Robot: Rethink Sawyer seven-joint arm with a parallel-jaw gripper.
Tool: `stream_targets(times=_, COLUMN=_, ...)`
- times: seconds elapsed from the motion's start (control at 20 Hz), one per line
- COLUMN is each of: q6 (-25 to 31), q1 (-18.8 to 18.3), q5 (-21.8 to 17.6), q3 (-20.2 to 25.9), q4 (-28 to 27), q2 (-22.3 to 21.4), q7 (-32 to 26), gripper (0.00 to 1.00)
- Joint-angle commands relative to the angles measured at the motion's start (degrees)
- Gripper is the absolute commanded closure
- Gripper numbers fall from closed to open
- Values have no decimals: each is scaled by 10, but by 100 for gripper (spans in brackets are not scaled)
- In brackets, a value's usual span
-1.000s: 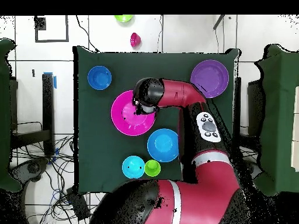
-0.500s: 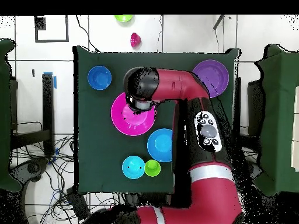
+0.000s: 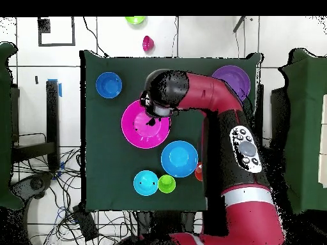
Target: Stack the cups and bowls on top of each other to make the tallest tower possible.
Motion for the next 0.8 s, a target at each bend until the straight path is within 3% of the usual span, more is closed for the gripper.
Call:
stream_targets(times=0.05, q6=-51, q1=-21, q5=-4, q3=64, q4=67, q2=52, q7=-58, gripper=0)
stream_targets(times=0.5, q6=-60, q1=-25, q5=-26, q3=69, q4=64, q2=55, q7=-54, gripper=0)
stream_targets(times=0.8, q6=-158, q1=17, q5=-122, q3=21, q4=30, q2=62, q7=-38, gripper=0)
